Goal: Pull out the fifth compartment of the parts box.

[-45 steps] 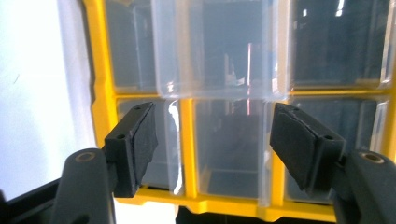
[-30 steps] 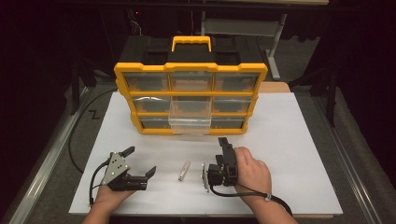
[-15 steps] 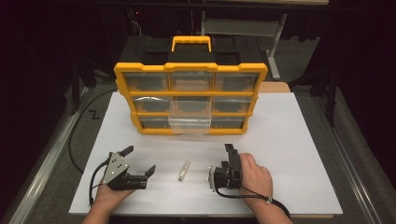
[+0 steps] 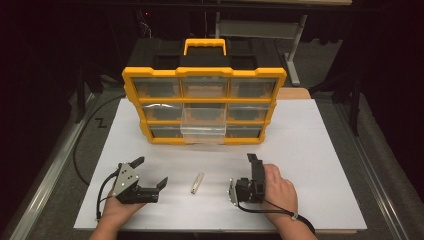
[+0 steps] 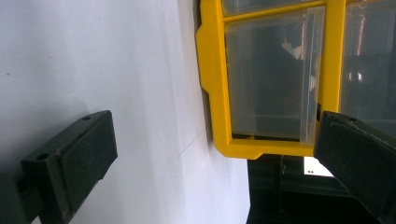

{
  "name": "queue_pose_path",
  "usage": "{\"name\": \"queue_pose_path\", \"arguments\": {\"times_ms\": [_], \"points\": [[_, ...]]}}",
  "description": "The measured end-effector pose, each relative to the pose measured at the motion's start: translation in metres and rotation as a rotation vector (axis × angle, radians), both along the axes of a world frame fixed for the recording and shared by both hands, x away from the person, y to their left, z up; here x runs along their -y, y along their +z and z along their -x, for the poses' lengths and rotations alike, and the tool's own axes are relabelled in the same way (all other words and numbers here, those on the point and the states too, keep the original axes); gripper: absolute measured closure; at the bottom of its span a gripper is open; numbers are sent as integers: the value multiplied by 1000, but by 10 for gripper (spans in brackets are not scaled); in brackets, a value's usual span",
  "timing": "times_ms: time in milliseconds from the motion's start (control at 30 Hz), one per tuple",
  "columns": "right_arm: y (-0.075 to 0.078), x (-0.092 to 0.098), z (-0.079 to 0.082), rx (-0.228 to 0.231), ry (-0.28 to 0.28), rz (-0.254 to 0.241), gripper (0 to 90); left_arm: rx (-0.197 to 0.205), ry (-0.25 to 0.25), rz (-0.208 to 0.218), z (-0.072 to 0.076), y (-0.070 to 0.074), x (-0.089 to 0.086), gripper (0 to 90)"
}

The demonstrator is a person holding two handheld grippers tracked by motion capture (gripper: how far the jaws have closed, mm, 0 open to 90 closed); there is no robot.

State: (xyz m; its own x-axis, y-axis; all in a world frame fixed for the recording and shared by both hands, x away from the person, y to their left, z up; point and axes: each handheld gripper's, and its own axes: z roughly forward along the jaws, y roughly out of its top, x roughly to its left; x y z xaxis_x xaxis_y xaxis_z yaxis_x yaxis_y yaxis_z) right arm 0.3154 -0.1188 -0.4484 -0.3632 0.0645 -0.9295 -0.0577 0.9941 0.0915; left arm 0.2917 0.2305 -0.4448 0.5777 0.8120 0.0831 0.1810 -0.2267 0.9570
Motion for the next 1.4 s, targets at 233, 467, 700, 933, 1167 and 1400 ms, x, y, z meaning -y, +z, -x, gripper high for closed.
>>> {"name": "queue_pose_path", "arguments": {"times_ms": [233, 467, 700, 933, 1167, 1400], "points": [[5, 2, 0, 20, 0, -33, 6, -1, -4, 1, 1, 0, 1, 3], [9, 3, -3, 12, -21, -124, 6, 1, 6, -10, 1, 1, 0, 3], [7, 5, -4, -39, -60, -248, 6, -10, 21, -15, -1, 0, -1, 3], [6, 10, -8, -77, -94, -341, 7, -18, 35, -11, -2, 0, -1, 3], [6, 17, -12, -163, -123, -448, 7, -18, 34, 0, -2, 0, -2, 2], [6, 22, -15, -218, -159, -543, 7, -15, 37, 10, -1, 1, -3, 3]]}}
